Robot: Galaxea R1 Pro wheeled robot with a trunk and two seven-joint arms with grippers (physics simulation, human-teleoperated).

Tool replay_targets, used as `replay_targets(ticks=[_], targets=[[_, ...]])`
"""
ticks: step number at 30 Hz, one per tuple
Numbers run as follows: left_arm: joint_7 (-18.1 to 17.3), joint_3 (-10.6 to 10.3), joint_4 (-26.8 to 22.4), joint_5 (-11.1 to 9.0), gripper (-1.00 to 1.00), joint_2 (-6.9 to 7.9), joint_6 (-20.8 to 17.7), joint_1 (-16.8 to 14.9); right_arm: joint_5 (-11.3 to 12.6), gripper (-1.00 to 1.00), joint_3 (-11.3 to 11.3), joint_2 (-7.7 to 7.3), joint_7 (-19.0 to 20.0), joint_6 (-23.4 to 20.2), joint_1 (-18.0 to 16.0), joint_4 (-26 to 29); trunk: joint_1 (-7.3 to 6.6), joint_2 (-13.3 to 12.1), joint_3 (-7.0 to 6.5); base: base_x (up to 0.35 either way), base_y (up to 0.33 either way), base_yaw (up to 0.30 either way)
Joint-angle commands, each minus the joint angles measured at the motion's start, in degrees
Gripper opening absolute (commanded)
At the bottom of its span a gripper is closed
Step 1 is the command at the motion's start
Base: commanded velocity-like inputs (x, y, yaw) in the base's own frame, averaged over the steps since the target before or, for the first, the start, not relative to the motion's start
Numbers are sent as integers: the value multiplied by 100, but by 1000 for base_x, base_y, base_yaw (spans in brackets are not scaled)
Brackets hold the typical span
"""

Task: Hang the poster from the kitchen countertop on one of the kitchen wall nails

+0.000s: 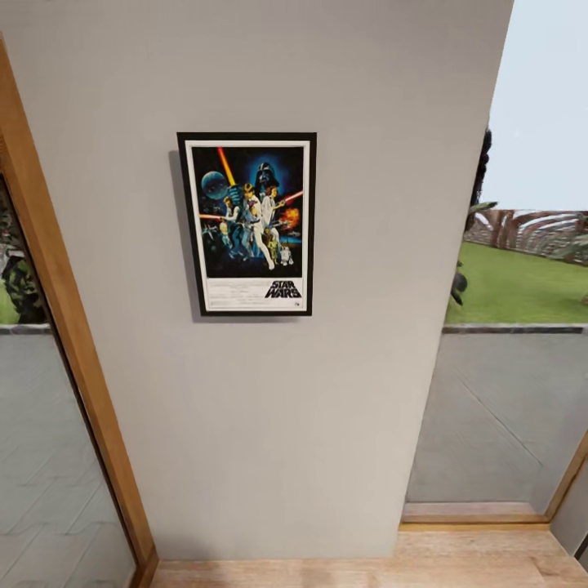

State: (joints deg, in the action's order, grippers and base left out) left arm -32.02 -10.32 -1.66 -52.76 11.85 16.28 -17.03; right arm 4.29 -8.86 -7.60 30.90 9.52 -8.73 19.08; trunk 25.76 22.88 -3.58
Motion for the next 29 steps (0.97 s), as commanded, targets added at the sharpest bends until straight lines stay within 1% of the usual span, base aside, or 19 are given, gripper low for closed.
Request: replay_targets(ticks=[1,9,14,16,19,20,23,24,25,29], targets=[[-15,-49,8,-41,100,1,24,-3,44,100,-19,1,39,-1,-2,-9,2,3,-7,0,0,0],[-15,-46,8,-41,100,7,25,-2,74,100,-54,-9,9,-17,-6,-86,2,3,-32,0,0,0],[-15,-43,8,-41,100,9,30,-2,72,100,-54,-17,-80,-8,-6,-647,2,3,-33,0,0,0],[-15,-44,8,-41,100,10,32,-3,71,100,-51,-9,-349,-11,-6,-984,2,3,-33,0,0,0],[-15,-42,8,-41,100,10,33,-1,71,100,-52,-4,-577,-16,-3,-1202,2,3,-33,0,0,0],[-15,-41,8,-41,100,10,33,-2,71,100,-53,-4,-722,-16,-4,-1363,2,3,-33,0,0,0],[-15,-41,8,-41,100,10,33,-2,71,100,-53,-9,-930,-18,-5,-1567,2,3,-33,0,0,0],[-15,-40,8,-41,100,10,33,-2,72,100,-52,-7,-1061,-19,-4,-1660,2,3,-33,0,0,0],[-15,-41,8,-43,100,9,33,-3,77,100,-50,-5,-1316,-20,-5,-1780,2,3,-33,0,0,0],[-15,-40,8,-42,100,9,40,-1,73,100,-53,-5,-1398,-20,-6,-1817,2,3,-33,0,0,0]])
